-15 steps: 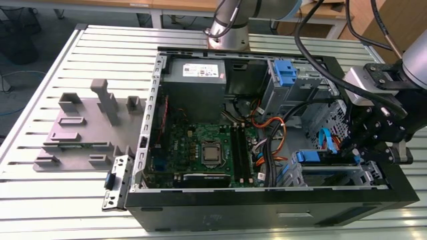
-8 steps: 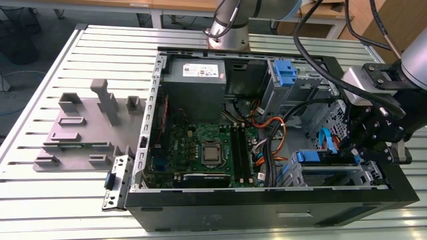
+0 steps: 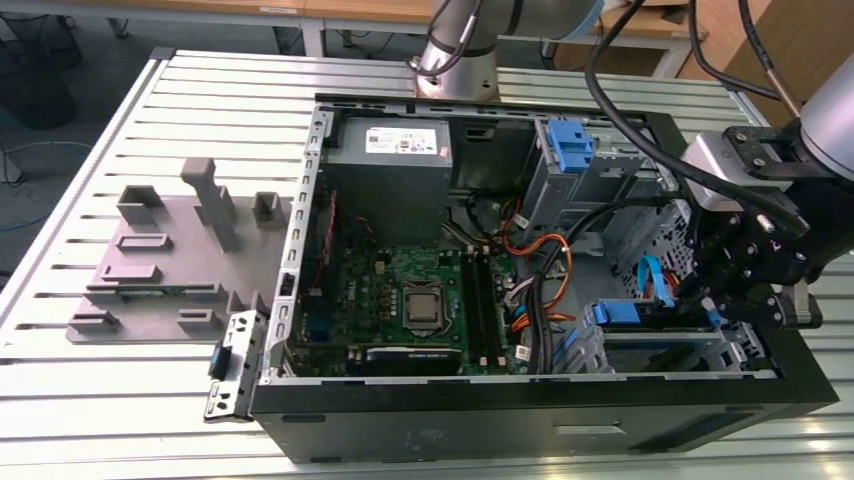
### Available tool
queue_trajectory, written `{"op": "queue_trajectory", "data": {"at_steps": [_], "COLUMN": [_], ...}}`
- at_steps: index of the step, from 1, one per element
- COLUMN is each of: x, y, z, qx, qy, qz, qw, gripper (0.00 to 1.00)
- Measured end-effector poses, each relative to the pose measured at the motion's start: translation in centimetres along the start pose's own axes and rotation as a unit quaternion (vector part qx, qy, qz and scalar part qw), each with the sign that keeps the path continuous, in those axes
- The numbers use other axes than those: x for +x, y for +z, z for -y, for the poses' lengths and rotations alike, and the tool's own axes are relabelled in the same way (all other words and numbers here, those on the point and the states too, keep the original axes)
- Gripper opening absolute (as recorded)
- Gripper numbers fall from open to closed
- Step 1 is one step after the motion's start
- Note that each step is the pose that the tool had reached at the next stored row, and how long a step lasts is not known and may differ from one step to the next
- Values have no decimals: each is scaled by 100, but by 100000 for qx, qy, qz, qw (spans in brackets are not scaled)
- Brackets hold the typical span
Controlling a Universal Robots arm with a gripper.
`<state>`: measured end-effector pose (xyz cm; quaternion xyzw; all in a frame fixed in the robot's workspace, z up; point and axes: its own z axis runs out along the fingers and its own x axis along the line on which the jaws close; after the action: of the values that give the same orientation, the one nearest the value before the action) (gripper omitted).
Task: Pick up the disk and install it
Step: 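Insert the second disk wire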
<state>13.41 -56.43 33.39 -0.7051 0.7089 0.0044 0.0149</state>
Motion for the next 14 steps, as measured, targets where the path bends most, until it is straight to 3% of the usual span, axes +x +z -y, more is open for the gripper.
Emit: {"op": "queue_trajectory", "data": {"at_steps": [11, 13, 14], "x": [0, 0, 0], "y": [0, 0, 0], "z": [-9, -10, -10], "qx": [10, 9, 10], "qy": [-8, -8, -10], "qz": [-1, 2, -3], "qw": [100000, 100000, 100000], "gripper": [24, 22, 16]}}
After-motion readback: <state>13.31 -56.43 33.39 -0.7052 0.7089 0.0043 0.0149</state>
